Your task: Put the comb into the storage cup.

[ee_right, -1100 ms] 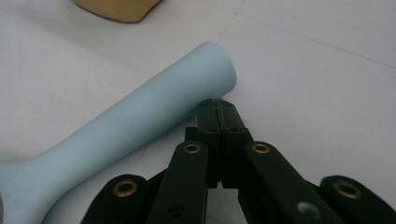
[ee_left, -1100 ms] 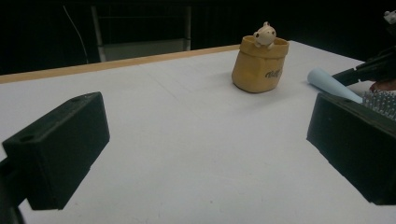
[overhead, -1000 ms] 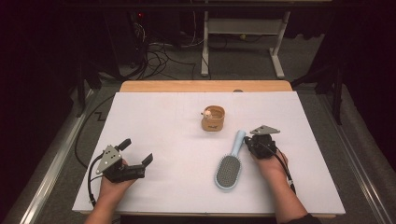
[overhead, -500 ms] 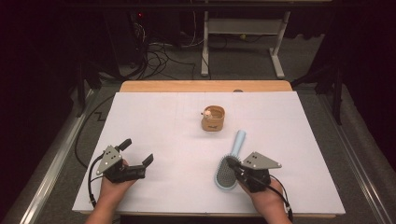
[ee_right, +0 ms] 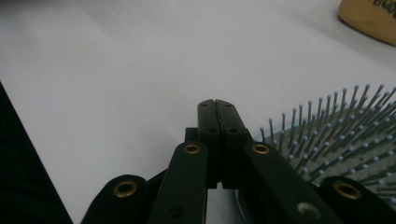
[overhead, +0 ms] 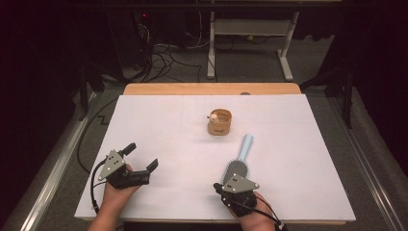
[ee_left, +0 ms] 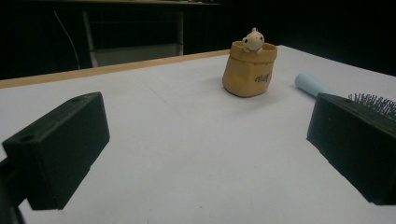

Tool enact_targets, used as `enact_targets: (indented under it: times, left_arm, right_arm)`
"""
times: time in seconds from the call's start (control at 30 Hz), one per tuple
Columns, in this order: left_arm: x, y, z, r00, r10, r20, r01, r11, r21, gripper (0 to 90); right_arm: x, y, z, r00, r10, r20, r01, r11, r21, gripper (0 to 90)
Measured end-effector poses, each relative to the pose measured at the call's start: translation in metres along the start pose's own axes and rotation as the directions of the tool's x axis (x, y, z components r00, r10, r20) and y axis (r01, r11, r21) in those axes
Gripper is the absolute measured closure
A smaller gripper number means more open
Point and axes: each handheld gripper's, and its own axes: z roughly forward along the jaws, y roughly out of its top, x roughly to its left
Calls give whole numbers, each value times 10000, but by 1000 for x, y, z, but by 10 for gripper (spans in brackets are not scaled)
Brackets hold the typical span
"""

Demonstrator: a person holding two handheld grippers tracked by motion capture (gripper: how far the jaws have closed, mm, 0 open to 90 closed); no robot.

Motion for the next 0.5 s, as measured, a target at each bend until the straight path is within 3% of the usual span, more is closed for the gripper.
enact_targets:
  times: [0.33,0.5]
  left_arm:
    - [-1,0,0,9999,-1,114,1,10000,30,0]
    - [-1,0,-1,9999,15,124,-15,10000,16,0]
  right_arm:
    - [3,-4,4,9981,-392,470,368,9980,506,900]
    - [1,-5,2,9981,-345,504,317,9980,546,900]
